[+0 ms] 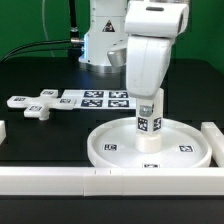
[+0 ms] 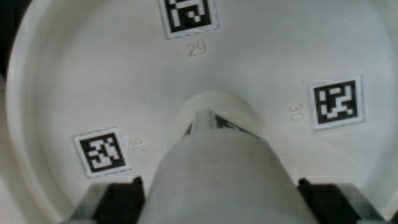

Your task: Assemble round table

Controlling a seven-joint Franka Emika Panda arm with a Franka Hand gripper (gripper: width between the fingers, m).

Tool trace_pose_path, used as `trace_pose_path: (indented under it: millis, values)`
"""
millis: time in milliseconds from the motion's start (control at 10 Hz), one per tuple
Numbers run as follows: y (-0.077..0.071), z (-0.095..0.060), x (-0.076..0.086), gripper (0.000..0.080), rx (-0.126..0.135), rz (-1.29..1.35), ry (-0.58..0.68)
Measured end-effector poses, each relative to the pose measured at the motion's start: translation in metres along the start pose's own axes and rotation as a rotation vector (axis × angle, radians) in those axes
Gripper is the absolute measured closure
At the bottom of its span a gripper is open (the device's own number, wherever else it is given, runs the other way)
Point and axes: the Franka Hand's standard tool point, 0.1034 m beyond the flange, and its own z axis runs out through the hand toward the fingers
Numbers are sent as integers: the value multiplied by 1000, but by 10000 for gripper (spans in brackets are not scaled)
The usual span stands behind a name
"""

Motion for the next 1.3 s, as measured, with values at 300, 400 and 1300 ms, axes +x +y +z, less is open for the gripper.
trace_pose_path:
  millis: [300, 400, 1300]
  values:
    - [-7, 1, 4, 387, 34, 431, -32]
    - [-7, 1, 4, 387, 32, 523, -33]
    - [-8, 3, 2, 387, 88, 1407, -6]
